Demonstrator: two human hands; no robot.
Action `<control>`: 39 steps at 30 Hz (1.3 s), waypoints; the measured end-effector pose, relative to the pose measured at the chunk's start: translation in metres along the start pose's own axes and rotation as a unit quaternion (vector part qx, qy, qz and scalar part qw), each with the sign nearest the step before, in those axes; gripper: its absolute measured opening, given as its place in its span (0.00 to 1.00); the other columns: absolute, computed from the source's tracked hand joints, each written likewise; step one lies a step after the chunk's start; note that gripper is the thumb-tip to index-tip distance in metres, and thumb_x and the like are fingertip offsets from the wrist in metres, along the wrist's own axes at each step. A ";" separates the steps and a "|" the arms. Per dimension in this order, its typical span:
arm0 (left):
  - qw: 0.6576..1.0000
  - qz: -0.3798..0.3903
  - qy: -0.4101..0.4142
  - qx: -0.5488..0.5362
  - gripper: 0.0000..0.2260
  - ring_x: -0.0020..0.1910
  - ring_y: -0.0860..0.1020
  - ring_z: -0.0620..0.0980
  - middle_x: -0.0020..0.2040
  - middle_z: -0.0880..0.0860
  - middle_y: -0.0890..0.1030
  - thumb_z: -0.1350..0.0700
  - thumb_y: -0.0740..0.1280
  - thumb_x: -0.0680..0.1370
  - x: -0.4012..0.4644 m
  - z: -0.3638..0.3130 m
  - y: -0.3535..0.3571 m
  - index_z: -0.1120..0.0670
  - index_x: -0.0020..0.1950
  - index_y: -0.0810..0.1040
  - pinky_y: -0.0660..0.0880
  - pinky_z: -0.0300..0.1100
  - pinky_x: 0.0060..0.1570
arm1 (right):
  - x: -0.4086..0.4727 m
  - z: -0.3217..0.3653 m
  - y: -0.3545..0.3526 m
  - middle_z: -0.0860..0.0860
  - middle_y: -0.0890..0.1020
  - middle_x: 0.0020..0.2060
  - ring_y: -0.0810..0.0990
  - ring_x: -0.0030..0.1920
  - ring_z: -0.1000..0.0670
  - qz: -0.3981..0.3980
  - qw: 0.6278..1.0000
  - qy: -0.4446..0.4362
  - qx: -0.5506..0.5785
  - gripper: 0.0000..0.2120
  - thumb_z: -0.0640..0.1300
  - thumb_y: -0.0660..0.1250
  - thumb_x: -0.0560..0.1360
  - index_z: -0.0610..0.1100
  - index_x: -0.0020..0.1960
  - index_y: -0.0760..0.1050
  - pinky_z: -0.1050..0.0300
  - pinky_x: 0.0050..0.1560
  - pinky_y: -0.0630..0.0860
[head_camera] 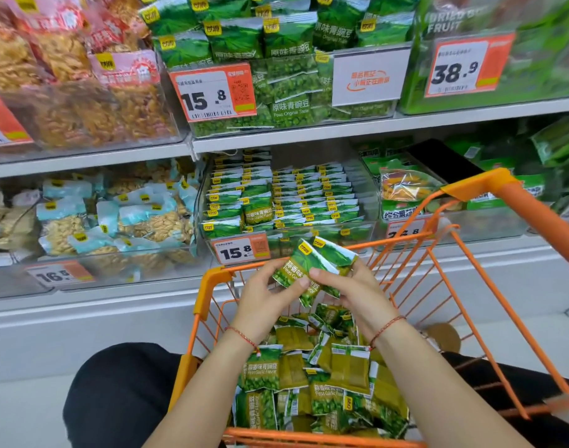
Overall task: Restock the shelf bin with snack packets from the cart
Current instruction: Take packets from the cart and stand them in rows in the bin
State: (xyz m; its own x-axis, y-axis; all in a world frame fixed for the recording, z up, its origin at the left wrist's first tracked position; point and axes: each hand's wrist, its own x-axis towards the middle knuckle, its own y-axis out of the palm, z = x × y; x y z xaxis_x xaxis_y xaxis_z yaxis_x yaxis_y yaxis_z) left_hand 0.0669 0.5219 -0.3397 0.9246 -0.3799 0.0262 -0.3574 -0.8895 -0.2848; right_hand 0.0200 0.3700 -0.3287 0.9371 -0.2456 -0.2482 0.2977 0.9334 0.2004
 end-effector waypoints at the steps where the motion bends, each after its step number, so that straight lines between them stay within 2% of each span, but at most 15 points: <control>1: 1.000 0.011 -0.003 -0.019 0.19 0.56 0.78 0.40 0.54 0.42 0.81 0.44 0.70 0.69 0.000 0.002 -0.001 0.47 0.58 0.77 0.72 0.29 0.53 | 0.001 -0.001 -0.001 0.50 0.84 0.52 0.82 0.52 0.49 -0.003 1.000 -0.001 0.004 0.26 0.42 0.76 0.67 0.48 0.62 0.71 0.44 0.56 0.77; 4: 0.997 0.047 -0.033 -0.050 0.21 0.58 0.78 0.41 0.57 0.45 0.82 0.41 0.67 0.73 0.000 0.002 0.000 0.51 0.61 0.79 0.73 0.35 0.58 | 0.003 -0.003 -0.003 0.47 0.83 0.51 0.83 0.47 0.50 -0.008 1.000 -0.012 0.015 0.23 0.39 0.75 0.69 0.45 0.60 0.72 0.53 0.45 0.78; 7: 0.993 0.055 -0.077 -0.063 0.12 0.54 0.78 0.37 0.53 0.45 0.82 0.45 0.64 0.76 0.000 0.000 0.000 0.48 0.53 0.81 0.74 0.32 0.56 | -0.001 0.000 -0.003 0.58 0.84 0.39 0.82 0.38 0.60 0.012 0.999 -0.024 -0.026 0.13 0.39 0.73 0.71 0.46 0.52 0.73 0.59 0.40 0.78; 9: 0.994 0.050 -0.086 -0.054 0.11 0.53 0.80 0.45 0.50 0.48 0.83 0.44 0.66 0.75 0.003 0.001 -0.001 0.49 0.49 0.82 0.76 0.49 0.59 | -0.003 0.000 -0.002 0.62 0.82 0.31 0.81 0.35 0.62 0.015 0.998 -0.025 -0.054 0.10 0.40 0.72 0.72 0.48 0.47 0.72 0.60 0.41 0.79; 12: 0.995 0.030 -0.074 -0.062 0.17 0.52 0.80 0.55 0.47 0.54 0.83 0.39 0.69 0.71 0.004 0.000 -0.004 0.52 0.46 0.82 0.75 0.60 0.58 | -0.006 0.004 0.002 0.54 0.82 0.46 0.81 0.42 0.60 0.007 0.998 -0.016 -0.054 0.09 0.48 0.71 0.72 0.49 0.48 0.72 0.58 0.44 0.81; 16: 0.983 -0.001 -0.091 -0.161 0.17 0.57 0.78 0.54 0.53 0.56 0.82 0.46 0.69 0.74 0.005 -0.005 -0.004 0.59 0.53 0.81 0.77 0.51 0.56 | -0.009 0.008 0.007 0.50 0.78 0.56 0.79 0.53 0.51 0.013 1.000 0.020 0.003 0.20 0.60 0.69 0.68 0.48 0.51 0.72 0.50 0.48 0.81; 18: 0.985 -0.008 -0.067 -0.156 0.17 0.51 0.78 0.53 0.47 0.56 0.80 0.47 0.68 0.74 0.003 -0.007 -0.004 0.61 0.50 0.80 0.78 0.49 0.52 | -0.010 0.006 0.008 0.49 0.80 0.57 0.79 0.57 0.50 0.034 0.999 0.019 -0.019 0.29 0.64 0.71 0.62 0.48 0.56 0.73 0.47 0.53 0.80; 21: 0.995 -0.017 -0.010 -0.100 0.20 0.35 0.70 0.47 0.32 0.53 0.68 0.47 0.68 0.76 -0.001 -0.007 0.001 0.63 0.36 0.74 0.72 0.41 0.40 | -0.009 0.001 0.009 0.56 0.81 0.46 0.80 0.47 0.59 0.034 0.996 -0.017 -0.082 0.19 0.57 0.73 0.66 0.52 0.52 0.73 0.58 0.48 0.77; 23: 0.997 -0.028 0.014 -0.067 0.17 0.29 0.66 0.40 0.27 0.43 0.65 0.51 0.63 0.79 -0.002 -0.010 0.003 0.55 0.31 0.70 0.67 0.32 0.35 | -0.006 0.001 0.010 0.57 0.81 0.44 0.80 0.45 0.60 0.028 0.995 -0.030 -0.086 0.15 0.50 0.74 0.68 0.53 0.50 0.71 0.62 0.46 0.77; 27: 0.997 -0.045 0.067 0.016 0.13 0.36 0.70 0.38 0.36 0.45 0.71 0.48 0.59 0.80 0.010 -0.018 -0.001 0.47 0.35 0.71 0.67 0.36 0.39 | 0.005 0.013 0.022 0.54 0.82 0.50 0.81 0.50 0.57 0.044 0.993 -0.061 -0.087 0.20 0.49 0.76 0.65 0.52 0.53 0.71 0.65 0.44 0.78; 30: 0.994 -0.074 0.069 0.035 0.14 0.42 0.71 0.34 0.42 0.45 0.70 0.52 0.56 0.82 0.023 -0.024 -0.011 0.45 0.36 0.70 0.65 0.25 0.42 | 0.020 0.027 0.033 0.54 0.82 0.51 0.81 0.51 0.56 0.059 0.991 -0.070 -0.097 0.24 0.52 0.75 0.64 0.50 0.56 0.72 0.65 0.44 0.77; 33: 0.994 -0.090 0.060 0.021 0.12 0.48 0.71 0.35 0.47 0.42 0.71 0.52 0.55 0.82 0.036 -0.028 -0.024 0.43 0.41 0.72 0.63 0.20 0.46 | 0.043 0.032 0.040 0.52 0.81 0.55 0.80 0.56 0.53 0.058 0.985 -0.071 -0.149 0.33 0.57 0.78 0.62 0.46 0.62 0.71 0.57 0.56 0.77; 35: 0.993 -0.095 0.063 0.029 0.10 0.50 0.71 0.31 0.50 0.40 0.71 0.49 0.53 0.82 0.045 -0.027 -0.040 0.41 0.48 0.74 0.62 0.19 0.46 | 0.057 0.038 0.043 0.51 0.78 0.59 0.78 0.58 0.58 0.056 0.978 -0.071 -0.185 0.39 0.61 0.77 0.61 0.48 0.66 0.68 0.60 0.59 0.75; 37: 0.985 -0.120 0.103 0.065 0.13 0.53 0.69 0.26 0.54 0.39 0.72 0.46 0.52 0.82 0.055 -0.024 -0.060 0.42 0.60 0.73 0.61 0.18 0.50 | 0.071 0.046 0.044 0.50 0.71 0.67 0.72 0.64 0.57 0.048 0.974 -0.068 -0.213 0.39 0.53 0.75 0.68 0.49 0.72 0.60 0.63 0.60 0.70; 39: 0.967 -0.189 0.148 0.086 0.14 0.55 0.70 0.28 0.55 0.41 0.74 0.47 0.54 0.82 0.067 -0.014 -0.081 0.46 0.62 0.75 0.63 0.21 0.52 | 0.085 0.053 0.043 0.48 0.60 0.74 0.62 0.73 0.48 0.042 0.964 -0.054 -0.255 0.46 0.51 0.73 0.70 0.46 0.77 0.49 0.54 0.67 0.64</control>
State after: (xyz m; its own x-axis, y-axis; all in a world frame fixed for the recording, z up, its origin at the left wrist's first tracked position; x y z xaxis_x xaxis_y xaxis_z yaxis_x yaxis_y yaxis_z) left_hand 0.1561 0.5652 -0.3018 0.8977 -0.1148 0.4253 0.0497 -0.9329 -0.3566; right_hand 0.1225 0.3751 -0.2906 0.9757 -0.1636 -0.1455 0.1172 0.9517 -0.2837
